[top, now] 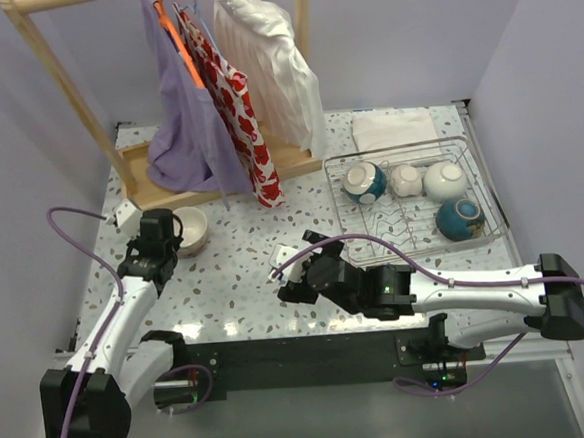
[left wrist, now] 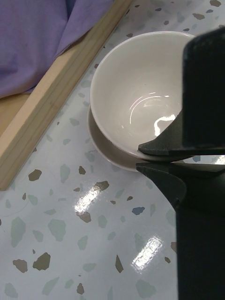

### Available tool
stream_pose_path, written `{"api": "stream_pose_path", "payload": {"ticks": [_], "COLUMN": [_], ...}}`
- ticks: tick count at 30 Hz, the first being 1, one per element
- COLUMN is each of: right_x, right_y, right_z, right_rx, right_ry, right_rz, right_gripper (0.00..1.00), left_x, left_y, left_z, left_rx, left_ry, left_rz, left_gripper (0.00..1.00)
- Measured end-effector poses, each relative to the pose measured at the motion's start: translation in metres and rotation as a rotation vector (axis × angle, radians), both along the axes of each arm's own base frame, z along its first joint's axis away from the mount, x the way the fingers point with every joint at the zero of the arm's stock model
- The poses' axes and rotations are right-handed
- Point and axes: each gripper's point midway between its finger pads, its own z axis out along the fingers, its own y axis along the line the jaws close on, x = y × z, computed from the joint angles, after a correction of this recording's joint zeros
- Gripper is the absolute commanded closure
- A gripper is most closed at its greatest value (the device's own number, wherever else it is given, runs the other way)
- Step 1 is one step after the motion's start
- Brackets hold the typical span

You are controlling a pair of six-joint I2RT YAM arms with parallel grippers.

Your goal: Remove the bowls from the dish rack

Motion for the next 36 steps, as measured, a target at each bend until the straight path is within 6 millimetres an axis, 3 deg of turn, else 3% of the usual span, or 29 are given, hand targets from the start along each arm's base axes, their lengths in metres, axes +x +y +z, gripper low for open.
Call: {"api": "stream_pose_path", "payload": {"ticks": [14, 18, 24, 27, 30, 36], "right_x": [-0.002, 0.0, 0.005, 0.011, 0.018, 0.042], "right_y": [-0.008, -0.013, -0.02, -0.023, -0.029, -0.05], "right_z": [-0.01, -0.012, -0.011, -0.008, -0.008, -0.009], "right_rx": [-0.005, 0.005, 0.042, 0.074, 0.103, 0.165], "right_ry": [0.007, 0.013, 0.035, 0.054, 0.08, 0.14], "right_rz": [0.0, -0.014, -0.052, -0.077, -0.111, -0.222], "right_gripper": [0.01, 0.01, 0.01, 0.01, 0.01, 0.01], "left_x": [0.004, 0.006, 0.012, 0.015, 0.015, 0.007], "left_y": [0.008, 0.007, 0.003, 0.001, 0.0, -0.001], "left_z": [-0.019, -0.026, -0.025, -0.017, -0.006, 0.009], "left_rx": [0.019, 0.014, -0.012, -0.032, -0.044, -0.046], "left_ry": [0.018, 0.026, -0.004, -0.044, -0.086, -0.111], "left_rz": [0.053, 0.048, 0.042, 0.043, 0.045, 0.027], "left_gripper": [0.98, 0.91, 0.59, 0.36, 0.2, 0.04]}}
